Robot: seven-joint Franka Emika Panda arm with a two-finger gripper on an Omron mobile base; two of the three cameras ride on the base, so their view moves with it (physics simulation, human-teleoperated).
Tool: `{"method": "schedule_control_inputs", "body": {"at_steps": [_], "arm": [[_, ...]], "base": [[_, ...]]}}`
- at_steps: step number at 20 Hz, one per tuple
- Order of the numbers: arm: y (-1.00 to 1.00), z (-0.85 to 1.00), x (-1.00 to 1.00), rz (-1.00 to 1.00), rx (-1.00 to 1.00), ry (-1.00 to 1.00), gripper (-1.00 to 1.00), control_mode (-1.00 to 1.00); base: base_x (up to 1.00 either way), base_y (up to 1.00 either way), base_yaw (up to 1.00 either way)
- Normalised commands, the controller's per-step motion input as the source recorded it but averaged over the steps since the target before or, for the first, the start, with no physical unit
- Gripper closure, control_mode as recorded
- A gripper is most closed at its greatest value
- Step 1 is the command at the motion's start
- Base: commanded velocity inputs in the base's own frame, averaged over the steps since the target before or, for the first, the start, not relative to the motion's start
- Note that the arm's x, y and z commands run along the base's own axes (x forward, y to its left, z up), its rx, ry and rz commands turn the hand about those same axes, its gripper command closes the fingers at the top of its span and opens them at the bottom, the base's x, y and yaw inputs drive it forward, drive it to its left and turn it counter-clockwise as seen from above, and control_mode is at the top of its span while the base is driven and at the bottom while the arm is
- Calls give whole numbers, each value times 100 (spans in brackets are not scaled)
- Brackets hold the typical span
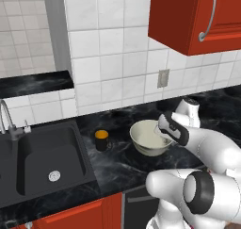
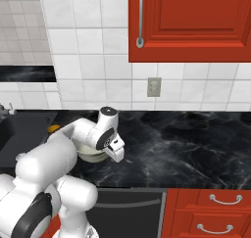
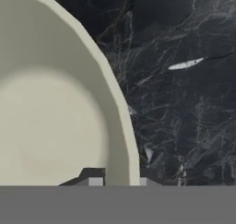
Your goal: Clear the mugs and bowl far away from the sink.
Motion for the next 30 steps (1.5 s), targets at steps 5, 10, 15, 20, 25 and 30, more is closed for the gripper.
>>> {"method": "schedule_control_inputs", "body": {"at_steps": [5, 10, 15, 20, 25, 30], "arm": [[2, 5, -21, -26, 9, 3, 100, -100], [-52, 56, -44, -26, 21, 9, 100, -100], [-23, 80, -53, -32, 8, -3, 100, -100], [4, 42, -36, -24, -2, 0, 100, -100], [30, 16, -23, -39, -13, 0, 100, -100], [4, 29, -37, -14, -2, -3, 100, -100]], "base": [[0, 0, 0], [0, 0, 0], [0, 0, 0], [0, 0, 0], [0, 0, 0], [0, 0, 0]]}}
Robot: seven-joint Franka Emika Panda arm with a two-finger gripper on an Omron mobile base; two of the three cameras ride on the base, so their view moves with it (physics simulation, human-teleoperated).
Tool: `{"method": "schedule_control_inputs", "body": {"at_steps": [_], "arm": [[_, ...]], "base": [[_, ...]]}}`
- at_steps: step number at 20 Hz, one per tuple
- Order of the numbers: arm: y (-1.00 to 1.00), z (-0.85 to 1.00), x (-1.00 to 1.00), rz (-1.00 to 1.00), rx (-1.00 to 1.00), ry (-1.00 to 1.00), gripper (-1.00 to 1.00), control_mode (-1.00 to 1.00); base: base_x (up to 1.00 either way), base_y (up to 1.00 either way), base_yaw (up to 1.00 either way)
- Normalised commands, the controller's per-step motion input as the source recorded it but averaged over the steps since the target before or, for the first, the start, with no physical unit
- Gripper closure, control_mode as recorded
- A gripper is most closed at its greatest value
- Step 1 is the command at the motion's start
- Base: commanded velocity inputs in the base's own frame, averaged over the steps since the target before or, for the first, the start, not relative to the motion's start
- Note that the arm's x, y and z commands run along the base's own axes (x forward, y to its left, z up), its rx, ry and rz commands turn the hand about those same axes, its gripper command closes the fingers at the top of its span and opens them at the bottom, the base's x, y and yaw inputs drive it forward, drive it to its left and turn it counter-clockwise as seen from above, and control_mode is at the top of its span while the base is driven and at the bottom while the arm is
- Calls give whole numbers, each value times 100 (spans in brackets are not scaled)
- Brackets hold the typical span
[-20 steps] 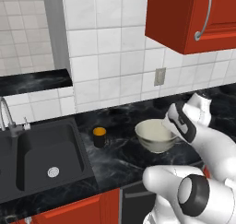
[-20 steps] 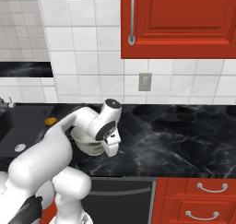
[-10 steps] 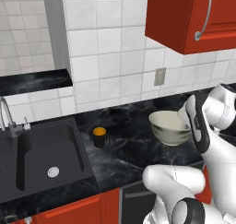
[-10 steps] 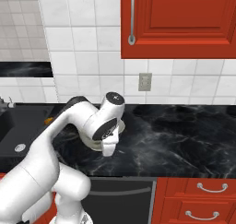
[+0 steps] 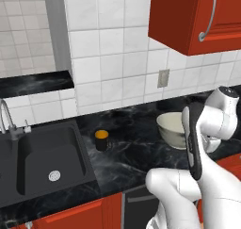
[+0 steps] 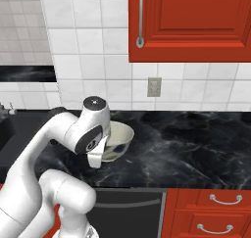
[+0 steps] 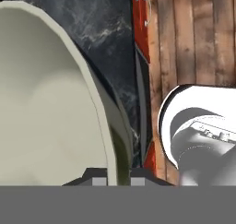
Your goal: Clear the mugs and bowl far away from the sink.
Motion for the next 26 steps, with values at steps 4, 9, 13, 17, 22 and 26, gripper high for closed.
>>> {"method": "schedule_control_inputs", "body": {"at_steps": [4, 9, 13, 17, 22, 26], "arm": [[0, 39, -55, 1, 0, -25, 100, -100], [3, 22, -49, 3, -4, -29, 100, -100], [0, 12, -50, 0, -9, -21, 100, -100], [0, 9, -45, 0, -3, -12, 100, -100], [-15, 10, -35, 0, 0, -6, 100, -100], [-5, 0, -9, -1, 0, -1, 100, 100]], "base": [[0, 0, 0], [0, 0, 0], [0, 0, 0], [0, 0, 0], [0, 0, 0], [-14, -51, -31]]}}
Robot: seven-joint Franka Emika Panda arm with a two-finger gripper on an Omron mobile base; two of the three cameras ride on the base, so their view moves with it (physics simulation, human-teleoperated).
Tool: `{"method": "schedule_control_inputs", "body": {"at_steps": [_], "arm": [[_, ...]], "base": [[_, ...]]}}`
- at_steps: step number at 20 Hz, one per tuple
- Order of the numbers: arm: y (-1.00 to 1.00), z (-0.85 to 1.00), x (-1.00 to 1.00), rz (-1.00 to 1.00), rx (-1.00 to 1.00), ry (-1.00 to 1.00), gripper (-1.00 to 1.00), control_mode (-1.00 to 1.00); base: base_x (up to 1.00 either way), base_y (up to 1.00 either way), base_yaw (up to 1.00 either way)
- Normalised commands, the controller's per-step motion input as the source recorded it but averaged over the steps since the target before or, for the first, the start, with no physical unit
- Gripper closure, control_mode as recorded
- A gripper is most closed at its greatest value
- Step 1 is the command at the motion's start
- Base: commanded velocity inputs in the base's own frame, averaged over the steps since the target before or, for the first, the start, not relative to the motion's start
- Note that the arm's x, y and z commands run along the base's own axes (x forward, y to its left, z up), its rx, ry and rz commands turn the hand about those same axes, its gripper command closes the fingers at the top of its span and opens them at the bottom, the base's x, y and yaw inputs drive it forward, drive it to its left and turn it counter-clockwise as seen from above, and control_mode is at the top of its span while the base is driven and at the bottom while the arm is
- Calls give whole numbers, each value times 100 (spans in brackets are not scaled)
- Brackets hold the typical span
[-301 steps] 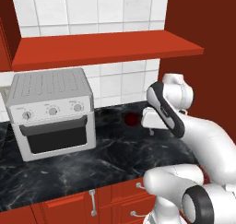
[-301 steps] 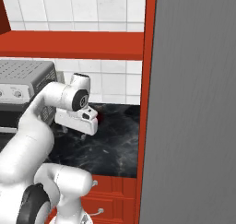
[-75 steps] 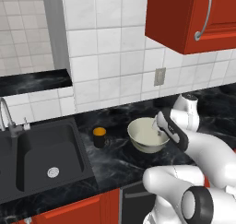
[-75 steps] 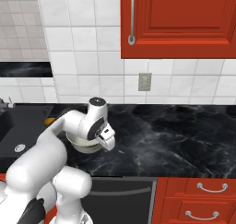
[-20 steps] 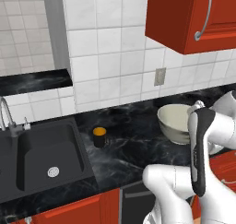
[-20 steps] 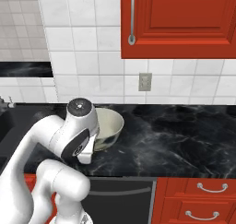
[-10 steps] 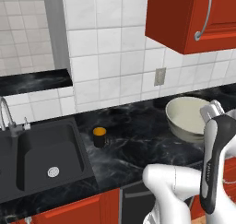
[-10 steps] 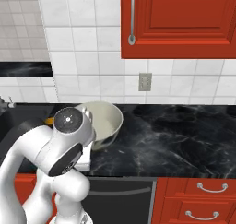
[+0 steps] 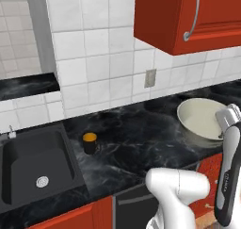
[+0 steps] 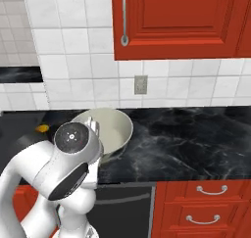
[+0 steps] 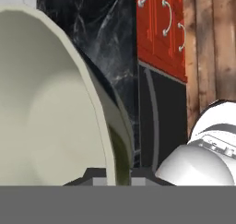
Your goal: Clear the mugs and bowl far away from the sink.
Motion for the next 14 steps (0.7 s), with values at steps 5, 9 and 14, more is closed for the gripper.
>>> {"method": "schedule_control_inputs", "body": {"at_steps": [5, 9, 14], "arm": [[0, 0, 0, 0, 0, 0, 100, 100], [0, 0, 0, 0, 0, 0, 100, 100], [0, 0, 0, 0, 0, 0, 100, 100]], "base": [[3, -11, -94], [0, 0, -100], [0, 0, -100]]}}
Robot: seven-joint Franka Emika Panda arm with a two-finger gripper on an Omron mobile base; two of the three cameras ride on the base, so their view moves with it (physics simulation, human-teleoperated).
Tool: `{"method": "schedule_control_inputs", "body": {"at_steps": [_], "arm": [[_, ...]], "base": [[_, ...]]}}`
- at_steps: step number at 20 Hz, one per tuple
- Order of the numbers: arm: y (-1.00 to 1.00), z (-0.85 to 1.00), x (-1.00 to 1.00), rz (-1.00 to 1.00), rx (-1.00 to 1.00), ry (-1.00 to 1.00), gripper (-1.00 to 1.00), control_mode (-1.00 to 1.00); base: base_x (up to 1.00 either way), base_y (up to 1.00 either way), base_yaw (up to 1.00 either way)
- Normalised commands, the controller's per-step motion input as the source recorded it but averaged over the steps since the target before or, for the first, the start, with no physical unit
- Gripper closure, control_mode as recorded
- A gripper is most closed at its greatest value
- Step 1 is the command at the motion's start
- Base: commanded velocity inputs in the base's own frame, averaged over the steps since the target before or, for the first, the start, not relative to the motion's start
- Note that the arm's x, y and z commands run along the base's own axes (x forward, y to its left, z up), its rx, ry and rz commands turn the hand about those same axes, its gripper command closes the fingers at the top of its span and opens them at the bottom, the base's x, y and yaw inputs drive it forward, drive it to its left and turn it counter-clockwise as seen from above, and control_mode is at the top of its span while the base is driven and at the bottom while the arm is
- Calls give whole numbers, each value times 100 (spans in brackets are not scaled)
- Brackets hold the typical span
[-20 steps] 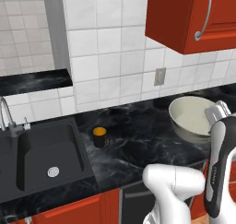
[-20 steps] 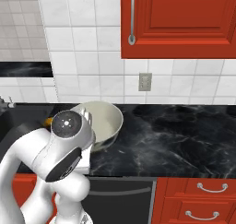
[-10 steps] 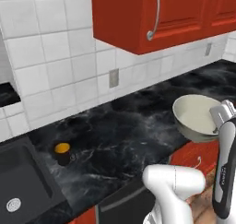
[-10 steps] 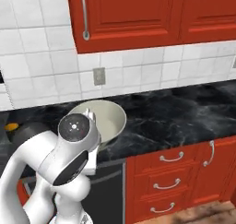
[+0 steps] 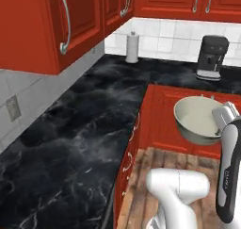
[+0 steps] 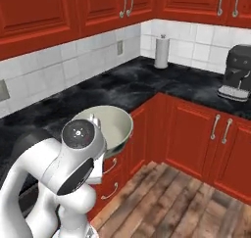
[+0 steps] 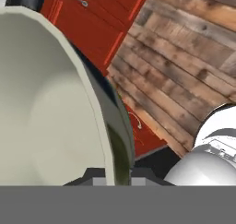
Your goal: Clear the mugs and bowl far away from the sink.
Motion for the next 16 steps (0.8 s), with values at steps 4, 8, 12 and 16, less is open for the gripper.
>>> {"method": "schedule_control_inputs", "body": {"at_steps": [4, 8, 12, 16], "arm": [[0, 0, 0, 0, 0, 0, 100, 100], [0, 0, 0, 0, 0, 0, 100, 100], [0, 0, 0, 0, 0, 0, 100, 100], [0, 0, 0, 0, 0, 0, 100, 100]], "base": [[0, 0, -100], [1, -7, -97], [12, -55, -82], [57, -74, -63]]}}
